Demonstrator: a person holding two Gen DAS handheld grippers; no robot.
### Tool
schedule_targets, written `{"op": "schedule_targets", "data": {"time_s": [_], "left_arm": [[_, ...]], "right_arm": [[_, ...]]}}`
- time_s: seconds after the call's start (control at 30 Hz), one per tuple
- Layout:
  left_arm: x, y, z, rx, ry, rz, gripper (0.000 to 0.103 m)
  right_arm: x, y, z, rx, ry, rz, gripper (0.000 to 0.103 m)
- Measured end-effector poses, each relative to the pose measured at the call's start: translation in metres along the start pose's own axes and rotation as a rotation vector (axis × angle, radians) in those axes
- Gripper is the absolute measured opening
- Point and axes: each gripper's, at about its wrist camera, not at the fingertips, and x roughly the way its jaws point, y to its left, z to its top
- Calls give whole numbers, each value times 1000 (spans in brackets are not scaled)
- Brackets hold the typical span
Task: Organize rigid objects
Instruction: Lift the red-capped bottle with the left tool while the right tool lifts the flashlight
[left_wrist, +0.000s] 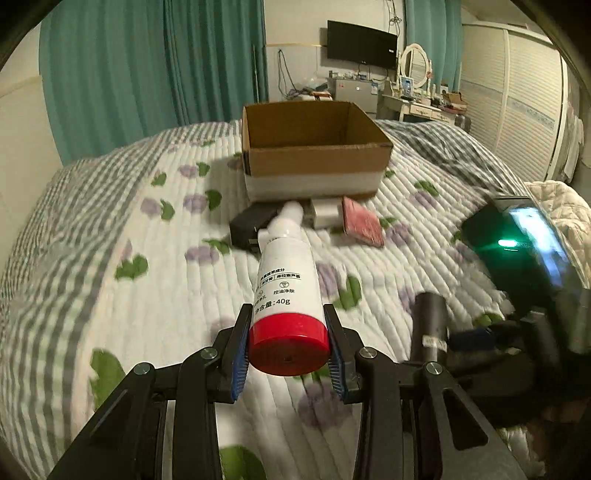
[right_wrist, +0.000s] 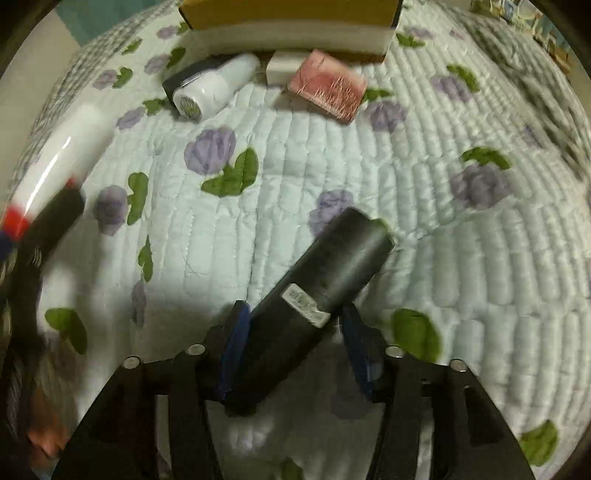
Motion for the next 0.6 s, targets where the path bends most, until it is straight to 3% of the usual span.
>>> {"op": "schedule_targets", "data": {"time_s": [0.1,0.3,0.47,0.6], "left_arm": [[0,2,-6,-1,-1,0,36],[-2,14,-8,-43,-12,-8,36],[-5,17,-8,-46,-17,-10,36],[-5,18,-8,-47,-16,-8,36]], "right_arm": [[11,3,1,9,11,-37,67],[20,1,0,0,-11,-31,65],[-1,9,-14,-55,-137,-44,41],[-26,21,-17,-107,-232,-44,40]]}}
